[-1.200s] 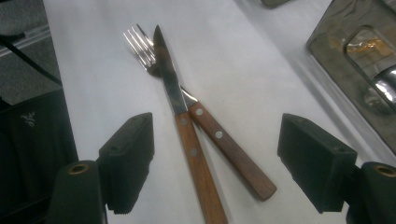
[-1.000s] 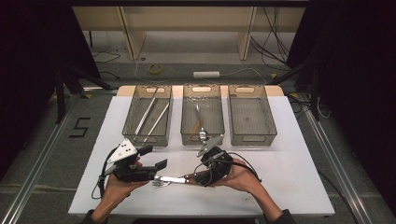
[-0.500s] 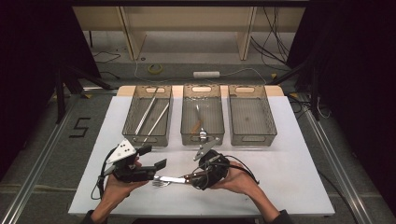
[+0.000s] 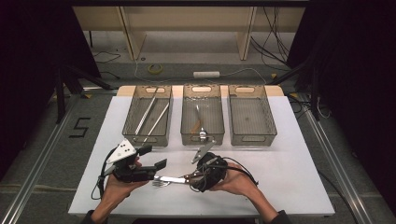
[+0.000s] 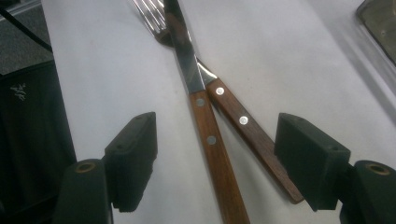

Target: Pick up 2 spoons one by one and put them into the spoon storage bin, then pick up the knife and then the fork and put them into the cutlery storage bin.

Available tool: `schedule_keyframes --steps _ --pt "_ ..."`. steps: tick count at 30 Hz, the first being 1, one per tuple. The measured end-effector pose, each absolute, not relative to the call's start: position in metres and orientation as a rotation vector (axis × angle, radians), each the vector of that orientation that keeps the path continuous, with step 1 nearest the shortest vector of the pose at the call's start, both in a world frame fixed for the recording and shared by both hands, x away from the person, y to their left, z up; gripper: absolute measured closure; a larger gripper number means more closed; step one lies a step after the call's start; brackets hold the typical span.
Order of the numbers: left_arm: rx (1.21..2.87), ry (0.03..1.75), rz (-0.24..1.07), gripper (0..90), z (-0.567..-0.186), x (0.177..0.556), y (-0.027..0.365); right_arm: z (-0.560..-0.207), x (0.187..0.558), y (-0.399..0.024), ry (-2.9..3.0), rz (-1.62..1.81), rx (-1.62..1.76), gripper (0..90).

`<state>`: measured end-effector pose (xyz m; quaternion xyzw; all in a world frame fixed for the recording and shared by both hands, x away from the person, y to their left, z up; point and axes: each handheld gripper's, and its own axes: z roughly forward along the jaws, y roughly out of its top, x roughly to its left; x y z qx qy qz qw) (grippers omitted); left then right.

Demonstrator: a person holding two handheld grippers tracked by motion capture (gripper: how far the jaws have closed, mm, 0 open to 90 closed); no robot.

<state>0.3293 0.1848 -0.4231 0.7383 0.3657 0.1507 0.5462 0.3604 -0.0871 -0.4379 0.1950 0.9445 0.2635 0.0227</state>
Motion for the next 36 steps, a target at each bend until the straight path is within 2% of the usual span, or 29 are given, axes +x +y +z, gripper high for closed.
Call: schedule_keyframes --steps 11,36 --pt "1.752 0.868 0.355 19.2 -0.423 0.330 0.183 -0.444 0.360 -0.087 2.934 0.765 0.596 33.3" --pt "1.760 0.863 0.359 19.0 -0.423 0.329 0.183 -0.461 0.359 -0.074 2.992 0.675 0.523 52.1"
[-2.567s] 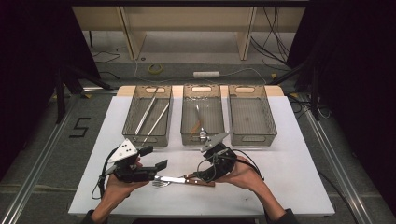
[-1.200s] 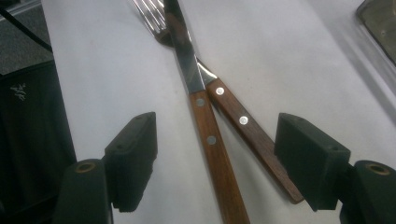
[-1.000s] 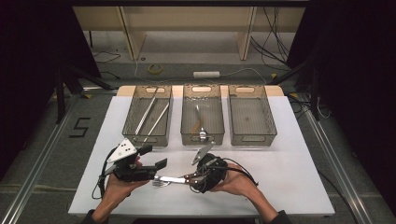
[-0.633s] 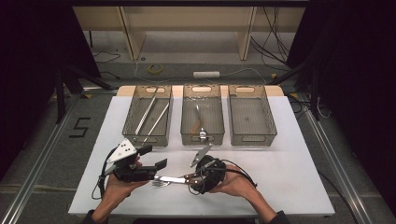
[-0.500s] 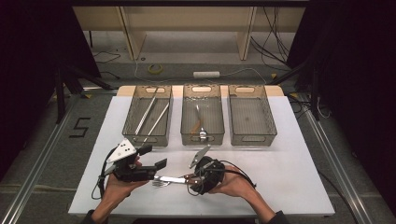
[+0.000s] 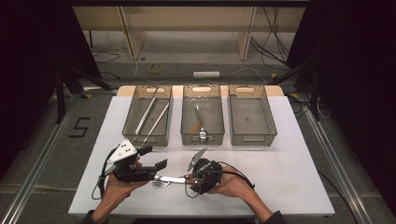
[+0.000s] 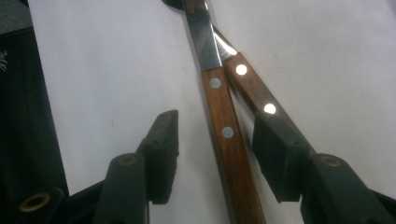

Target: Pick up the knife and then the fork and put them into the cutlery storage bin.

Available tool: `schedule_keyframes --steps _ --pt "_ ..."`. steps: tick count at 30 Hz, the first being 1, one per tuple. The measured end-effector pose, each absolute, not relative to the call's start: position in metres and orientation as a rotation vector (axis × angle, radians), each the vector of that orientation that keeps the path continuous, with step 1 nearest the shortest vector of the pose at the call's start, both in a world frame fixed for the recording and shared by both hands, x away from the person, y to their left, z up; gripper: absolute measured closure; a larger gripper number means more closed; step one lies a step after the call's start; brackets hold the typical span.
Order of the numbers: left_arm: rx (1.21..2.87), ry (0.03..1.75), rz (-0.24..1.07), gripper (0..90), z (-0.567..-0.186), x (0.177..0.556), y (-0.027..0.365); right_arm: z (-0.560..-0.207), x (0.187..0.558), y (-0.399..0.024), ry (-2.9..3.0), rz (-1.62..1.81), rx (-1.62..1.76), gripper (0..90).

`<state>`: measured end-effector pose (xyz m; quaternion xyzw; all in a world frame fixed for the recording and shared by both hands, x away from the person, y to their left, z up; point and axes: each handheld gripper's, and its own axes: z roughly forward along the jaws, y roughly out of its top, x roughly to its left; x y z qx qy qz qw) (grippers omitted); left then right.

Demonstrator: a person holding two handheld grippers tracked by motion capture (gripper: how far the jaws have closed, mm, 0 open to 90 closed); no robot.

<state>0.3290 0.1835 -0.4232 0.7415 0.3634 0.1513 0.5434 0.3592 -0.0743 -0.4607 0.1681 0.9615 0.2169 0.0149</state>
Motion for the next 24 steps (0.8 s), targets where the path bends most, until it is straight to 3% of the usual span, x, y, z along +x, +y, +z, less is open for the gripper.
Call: schedule_keyframes --steps 24 --pt "1.762 0.859 0.361 19.1 -0.4235 0.3265 0.1853 -0.4663 0.3609 -0.0688 2.970 0.616 0.467 67.9"
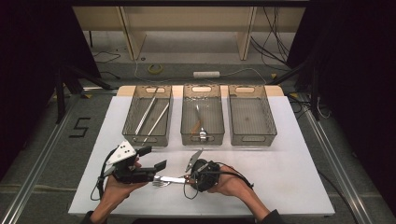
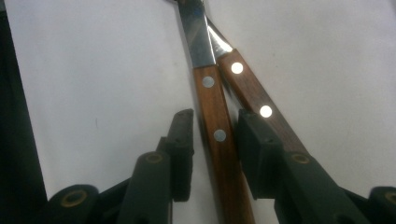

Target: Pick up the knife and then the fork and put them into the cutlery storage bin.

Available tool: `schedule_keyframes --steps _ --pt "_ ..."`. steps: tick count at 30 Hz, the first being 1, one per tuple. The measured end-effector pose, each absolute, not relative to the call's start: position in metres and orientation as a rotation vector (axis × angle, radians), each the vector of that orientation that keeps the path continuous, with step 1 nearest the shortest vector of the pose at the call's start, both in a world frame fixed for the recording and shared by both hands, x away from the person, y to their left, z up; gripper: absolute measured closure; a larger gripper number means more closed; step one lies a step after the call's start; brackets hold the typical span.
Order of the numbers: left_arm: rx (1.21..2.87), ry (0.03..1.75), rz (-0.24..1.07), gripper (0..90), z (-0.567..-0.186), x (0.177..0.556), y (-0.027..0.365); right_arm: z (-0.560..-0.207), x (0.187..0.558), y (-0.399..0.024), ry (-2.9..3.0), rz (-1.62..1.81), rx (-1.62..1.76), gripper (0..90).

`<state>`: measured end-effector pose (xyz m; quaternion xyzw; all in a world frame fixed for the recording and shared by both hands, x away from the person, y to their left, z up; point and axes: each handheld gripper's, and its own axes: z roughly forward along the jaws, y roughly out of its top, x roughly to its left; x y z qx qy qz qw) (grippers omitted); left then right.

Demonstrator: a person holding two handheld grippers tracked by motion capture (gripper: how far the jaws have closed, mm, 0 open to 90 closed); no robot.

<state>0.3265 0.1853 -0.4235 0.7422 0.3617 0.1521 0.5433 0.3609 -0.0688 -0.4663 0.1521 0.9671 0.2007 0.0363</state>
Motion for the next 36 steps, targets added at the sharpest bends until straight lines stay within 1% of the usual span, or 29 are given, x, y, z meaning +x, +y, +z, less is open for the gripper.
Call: schedule_keyframes --steps 3,12,22,36 --pt "1.765 0.857 0.362 19.1 -0.4238 0.3264 0.1851 -0.4657 0.3590 -0.0683 2.976 0.599 0.467 71.0" --pt "1.762 0.860 0.363 19.0 -0.4238 0.3263 0.1863 -0.4647 0.3574 -0.0653 2.989 0.564 0.446 75.8" --pt "1.753 0.864 0.346 19.1 -0.4240 0.3272 0.1862 -0.4631 0.3562 -0.0629 2.988 0.529 0.429 76.8" --pt "1.744 0.871 0.361 19.1 -0.4234 0.3267 0.1877 -0.4583 0.3595 -0.0694 2.993 0.596 0.456 76.9"
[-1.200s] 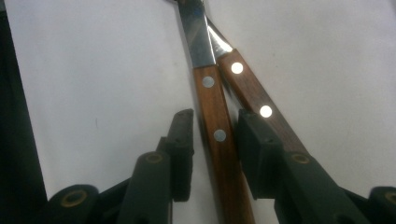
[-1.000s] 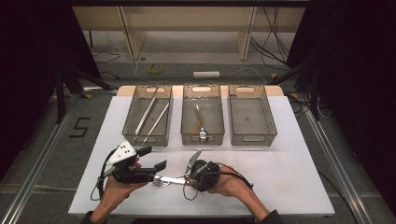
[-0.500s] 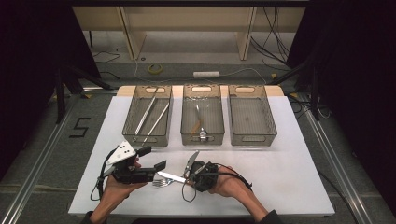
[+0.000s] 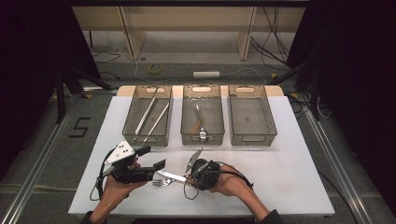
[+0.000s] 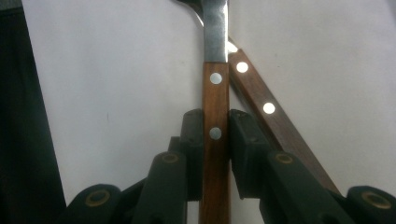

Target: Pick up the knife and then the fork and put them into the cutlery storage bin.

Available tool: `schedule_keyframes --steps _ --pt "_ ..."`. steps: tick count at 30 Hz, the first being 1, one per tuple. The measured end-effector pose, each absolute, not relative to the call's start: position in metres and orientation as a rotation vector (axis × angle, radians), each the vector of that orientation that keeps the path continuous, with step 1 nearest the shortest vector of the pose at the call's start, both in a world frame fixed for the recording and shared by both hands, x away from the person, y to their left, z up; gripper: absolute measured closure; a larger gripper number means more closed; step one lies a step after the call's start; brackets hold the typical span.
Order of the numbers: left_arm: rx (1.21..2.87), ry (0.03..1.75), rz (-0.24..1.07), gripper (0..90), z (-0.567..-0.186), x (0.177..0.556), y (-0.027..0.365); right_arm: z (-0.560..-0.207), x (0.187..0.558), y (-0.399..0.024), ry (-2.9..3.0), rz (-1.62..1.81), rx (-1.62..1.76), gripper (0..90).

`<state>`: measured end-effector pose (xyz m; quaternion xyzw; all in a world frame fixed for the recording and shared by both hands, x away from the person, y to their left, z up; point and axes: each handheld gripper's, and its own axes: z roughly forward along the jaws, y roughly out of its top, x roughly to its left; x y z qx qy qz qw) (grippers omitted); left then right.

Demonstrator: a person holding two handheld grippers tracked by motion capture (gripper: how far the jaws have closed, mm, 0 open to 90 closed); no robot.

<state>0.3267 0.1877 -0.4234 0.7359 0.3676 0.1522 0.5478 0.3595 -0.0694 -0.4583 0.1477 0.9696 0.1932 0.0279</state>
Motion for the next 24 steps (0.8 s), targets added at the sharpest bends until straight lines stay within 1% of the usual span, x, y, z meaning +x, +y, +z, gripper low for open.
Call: schedule_keyframes --steps 11,24 --pt "1.734 0.873 0.376 19.1 -0.422 0.326 0.189 -0.452 0.364 -0.079 2.992 0.662 0.504 77.0" --pt "1.716 0.873 0.382 19.2 -0.421 0.326 0.191 -0.435 0.380 -0.111 2.953 0.865 0.660 77.0"
